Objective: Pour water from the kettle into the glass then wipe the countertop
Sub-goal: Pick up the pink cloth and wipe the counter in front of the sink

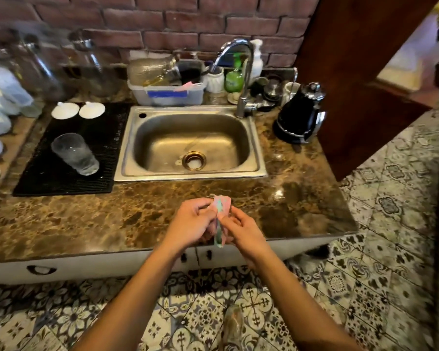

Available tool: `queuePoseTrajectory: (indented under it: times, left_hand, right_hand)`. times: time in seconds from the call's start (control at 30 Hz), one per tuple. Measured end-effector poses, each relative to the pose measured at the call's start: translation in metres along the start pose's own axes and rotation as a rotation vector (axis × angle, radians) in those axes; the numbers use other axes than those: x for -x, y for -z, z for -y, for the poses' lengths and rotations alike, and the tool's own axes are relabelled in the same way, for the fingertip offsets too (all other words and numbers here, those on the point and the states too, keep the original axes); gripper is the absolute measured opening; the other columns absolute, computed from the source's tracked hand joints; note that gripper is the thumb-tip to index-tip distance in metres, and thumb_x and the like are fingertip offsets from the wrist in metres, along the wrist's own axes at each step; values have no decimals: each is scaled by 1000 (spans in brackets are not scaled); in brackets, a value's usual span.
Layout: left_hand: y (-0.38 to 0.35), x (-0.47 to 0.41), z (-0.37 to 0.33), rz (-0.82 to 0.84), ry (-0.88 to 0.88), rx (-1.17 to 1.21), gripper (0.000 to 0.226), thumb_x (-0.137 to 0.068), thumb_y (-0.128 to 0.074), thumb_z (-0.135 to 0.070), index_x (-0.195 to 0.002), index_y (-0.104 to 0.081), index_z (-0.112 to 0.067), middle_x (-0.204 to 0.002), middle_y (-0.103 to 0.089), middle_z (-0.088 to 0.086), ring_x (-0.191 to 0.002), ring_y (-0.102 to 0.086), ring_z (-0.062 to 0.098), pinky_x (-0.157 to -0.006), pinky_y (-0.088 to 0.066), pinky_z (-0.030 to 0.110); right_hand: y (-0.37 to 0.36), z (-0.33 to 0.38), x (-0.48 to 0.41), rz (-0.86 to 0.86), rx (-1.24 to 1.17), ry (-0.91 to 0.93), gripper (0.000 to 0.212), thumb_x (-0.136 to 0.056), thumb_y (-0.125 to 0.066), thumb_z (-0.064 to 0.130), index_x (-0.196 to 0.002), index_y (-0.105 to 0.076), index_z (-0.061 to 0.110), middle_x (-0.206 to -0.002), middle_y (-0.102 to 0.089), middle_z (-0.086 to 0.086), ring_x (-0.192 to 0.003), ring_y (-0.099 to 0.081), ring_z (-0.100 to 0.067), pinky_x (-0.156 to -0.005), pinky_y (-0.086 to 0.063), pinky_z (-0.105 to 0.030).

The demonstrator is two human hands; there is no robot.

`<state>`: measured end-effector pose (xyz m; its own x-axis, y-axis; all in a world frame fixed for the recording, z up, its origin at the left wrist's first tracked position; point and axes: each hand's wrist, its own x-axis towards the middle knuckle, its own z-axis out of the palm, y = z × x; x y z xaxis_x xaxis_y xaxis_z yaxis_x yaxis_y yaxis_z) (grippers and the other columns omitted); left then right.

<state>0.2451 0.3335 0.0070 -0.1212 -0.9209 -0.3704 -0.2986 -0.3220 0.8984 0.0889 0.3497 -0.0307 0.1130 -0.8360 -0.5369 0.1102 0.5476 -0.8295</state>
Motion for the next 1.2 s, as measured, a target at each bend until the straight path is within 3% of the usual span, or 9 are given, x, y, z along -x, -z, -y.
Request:
queuePoseTrajectory:
  times: [0.27,0.4,0.5,0.53,0.6,0.67,0.8,1.07,1.2]
  left_hand:
    - [-103,-39,-52,61,3,-188,21,-97,-60,-20,-83,-75,-19,-59,-69,4,-57,-63,14,-65,-49,32]
    - [-133,-53,-66,55,25,-209,20,-96,-61,-19,-83,-77,-22,-77,-78,8,-67,-68,17,-69,-51,32]
    - [-148,-66,-74,80,44,-162,26,-96,-63,-18,-78,-76,-32,-94,-81,8,-93,-75,28,-89,-58,46]
    - [-152,-70,-76,101,50,-139,27,-96,-63,-17,-79,-76,-34,-96,-81,8,-97,-75,29,-93,-57,48]
    - [-159,-82,-80,116,70,-72,26,-96,-62,-14,-82,-78,-31,-98,-81,8,-101,-74,31,-95,-57,48]
    - [-162,-93,-81,102,109,26,29,-96,-62,-8,-83,-77,-29,-98,-80,7,-100,-74,29,-92,-57,41]
    - [-165,-127,-78,77,223,157,23,-92,-63,-1,-91,-77,-19,-100,-78,12,-86,-71,20,-72,-55,25]
    - [-186,-185,-62,116,519,334,16,-94,-63,-1,-108,-71,-4,-79,-73,11,-48,-66,10,-42,-49,20]
    - [-202,-201,-50,132,535,295,24,-93,-65,1,-113,-68,-12,-92,-76,7,-74,-72,16,-58,-56,27]
  right_hand:
    - [108,10,10,-95,-150,-60,30,-102,-59,14,-127,-64,-1,-71,-75,-1,-52,-65,-1,-48,-48,-13]
    - [137,11,2,-222,-250,-75,38,-99,-63,25,-121,-66,-5,-99,-67,-39,-83,-62,-31,-80,-53,-40]
    - [157,11,-4,-320,-335,-129,32,-105,-53,20,-112,-66,-7,-74,-59,-17,-56,-57,-14,-52,-49,-20]
    - [163,13,-7,-323,-394,-148,31,-104,-53,22,-112,-68,-4,-80,-62,-19,-59,-59,-13,-53,-51,-21]
    - [173,16,-16,-327,-493,-173,31,-102,-58,26,-108,-77,1,-112,-70,-32,-85,-60,-29,-80,-57,-35]
    - [183,21,-24,-349,-553,-176,26,-101,-62,22,-100,-80,4,-123,-68,-32,-95,-60,-33,-84,-56,-38]
    - [204,34,-42,-381,-534,-140,19,-101,-58,5,-117,-66,1,-102,-77,-15,-91,-73,-25,-69,-65,-33]
    - [240,57,-89,-483,-272,-115,26,-98,-55,-5,-114,-69,9,-108,-75,-18,-94,-74,-28,-72,-64,-35]
    - [262,55,-109,-515,-143,-142,27,-97,-56,-5,-118,-68,7,-107,-75,-17,-97,-72,-30,-94,-58,-51]
